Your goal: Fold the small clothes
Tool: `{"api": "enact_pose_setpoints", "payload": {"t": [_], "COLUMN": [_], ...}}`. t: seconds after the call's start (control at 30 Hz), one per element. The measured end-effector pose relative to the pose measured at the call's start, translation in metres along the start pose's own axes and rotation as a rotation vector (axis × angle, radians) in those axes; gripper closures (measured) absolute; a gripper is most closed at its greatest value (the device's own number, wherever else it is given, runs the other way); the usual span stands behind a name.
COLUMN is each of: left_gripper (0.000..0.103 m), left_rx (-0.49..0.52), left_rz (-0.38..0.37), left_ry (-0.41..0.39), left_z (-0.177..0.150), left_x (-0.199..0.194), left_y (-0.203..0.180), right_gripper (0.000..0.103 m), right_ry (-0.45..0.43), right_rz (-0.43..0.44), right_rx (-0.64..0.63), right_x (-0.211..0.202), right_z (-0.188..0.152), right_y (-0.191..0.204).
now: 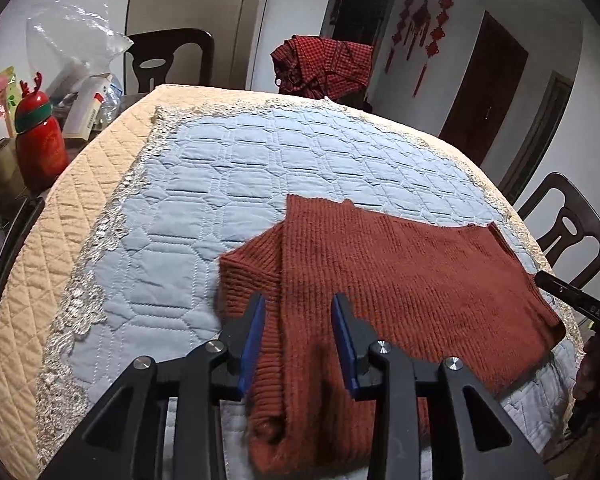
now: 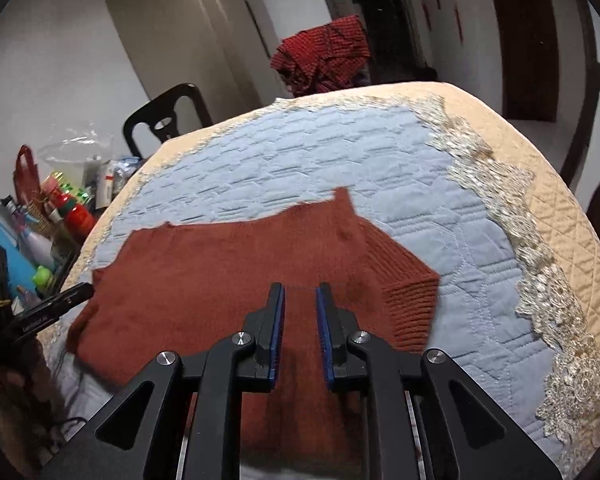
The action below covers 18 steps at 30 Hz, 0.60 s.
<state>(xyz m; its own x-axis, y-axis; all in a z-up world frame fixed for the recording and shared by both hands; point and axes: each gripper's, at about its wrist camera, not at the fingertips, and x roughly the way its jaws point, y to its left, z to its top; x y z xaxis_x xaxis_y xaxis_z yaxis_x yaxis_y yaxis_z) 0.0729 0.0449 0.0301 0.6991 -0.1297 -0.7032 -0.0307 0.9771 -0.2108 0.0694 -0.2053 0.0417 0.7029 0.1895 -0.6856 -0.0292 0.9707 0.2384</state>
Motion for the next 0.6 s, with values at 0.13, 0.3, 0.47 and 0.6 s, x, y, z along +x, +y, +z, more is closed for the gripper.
{"api": "enact_pose_setpoints", "payload": {"t": [0.13,0.3,0.47,0.6], "left_gripper": [0.061,0.055,0.053,0.049], "left_rx": [-0.031,-0.123,-0.199,-0.207], "left_rz": [-0.005,-0.061,-0.129,-0.150], "left_ry": [0.010,0.033,0.057,0.056], "left_z": [-0.006,-0.017,-0.030,-0.030], "left_x": [-0.002,-0.003,-0.002,0.001], "left_y": [0.007,0.026,0.036,0.035], "right_gripper": [0.087,0.087,0.087,0.087], "right_ry": [0.007,0.040,0.088,0.125], "right_rz": [0.041,0.120,0.156,0.134], "right_rx": [-0.051,-0.127,-0.199,-0.237], "right_x": [0.002,0.012,0.032,0.050], "right_z": [-0.002,-0.007,-0.014,-0.016], "right_y": [0.019,0.050,0.077,0.088]}}
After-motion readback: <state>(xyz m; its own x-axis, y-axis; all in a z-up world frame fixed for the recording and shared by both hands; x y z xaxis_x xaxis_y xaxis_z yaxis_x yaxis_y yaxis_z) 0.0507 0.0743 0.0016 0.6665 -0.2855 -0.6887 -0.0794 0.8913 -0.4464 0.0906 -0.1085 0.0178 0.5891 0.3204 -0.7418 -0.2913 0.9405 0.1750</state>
